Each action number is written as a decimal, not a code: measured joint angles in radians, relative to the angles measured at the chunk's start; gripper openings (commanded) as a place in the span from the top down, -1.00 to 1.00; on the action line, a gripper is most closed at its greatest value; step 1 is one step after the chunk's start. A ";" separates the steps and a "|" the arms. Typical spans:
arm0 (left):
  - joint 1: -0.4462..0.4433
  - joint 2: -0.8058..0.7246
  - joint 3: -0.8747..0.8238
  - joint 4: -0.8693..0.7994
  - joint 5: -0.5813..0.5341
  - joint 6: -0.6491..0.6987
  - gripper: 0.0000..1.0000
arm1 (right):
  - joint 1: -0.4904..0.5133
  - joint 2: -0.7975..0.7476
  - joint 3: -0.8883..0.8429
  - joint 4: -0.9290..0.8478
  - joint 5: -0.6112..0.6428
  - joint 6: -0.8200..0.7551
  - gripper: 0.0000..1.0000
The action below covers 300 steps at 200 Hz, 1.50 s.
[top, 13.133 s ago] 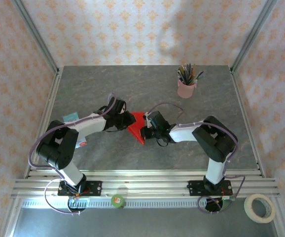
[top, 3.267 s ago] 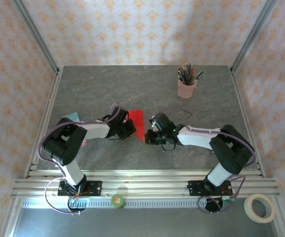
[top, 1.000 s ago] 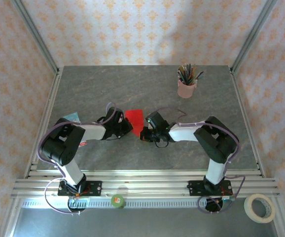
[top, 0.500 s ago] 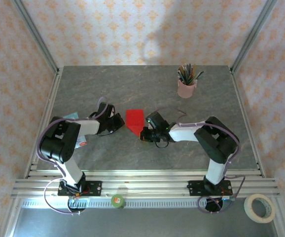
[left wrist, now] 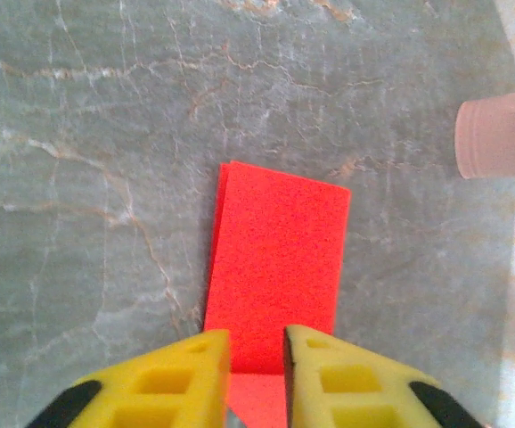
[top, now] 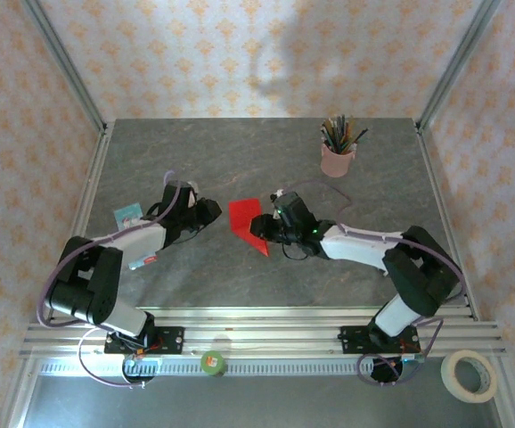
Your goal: Fold a paper plane with a square sheet of paper (pick it up from the middle)
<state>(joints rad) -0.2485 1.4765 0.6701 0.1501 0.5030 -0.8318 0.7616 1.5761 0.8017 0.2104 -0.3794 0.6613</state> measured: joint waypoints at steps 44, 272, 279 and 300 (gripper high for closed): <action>-0.062 -0.016 -0.084 0.053 0.049 -0.038 0.20 | -0.002 0.045 -0.044 0.060 0.032 0.111 0.43; -0.108 0.177 -0.053 0.139 0.116 -0.106 0.34 | -0.010 0.216 -0.013 0.098 0.031 0.214 0.67; -0.105 0.181 -0.050 0.139 0.116 -0.113 0.35 | -0.010 0.217 -0.013 0.100 0.031 0.215 0.68; -0.104 0.187 -0.048 0.146 0.115 -0.129 0.43 | -0.010 0.219 -0.013 0.105 0.031 0.218 0.68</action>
<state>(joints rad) -0.3527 1.6630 0.6216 0.2966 0.6182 -0.9604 0.7517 1.7950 0.7891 0.3157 -0.3489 0.8791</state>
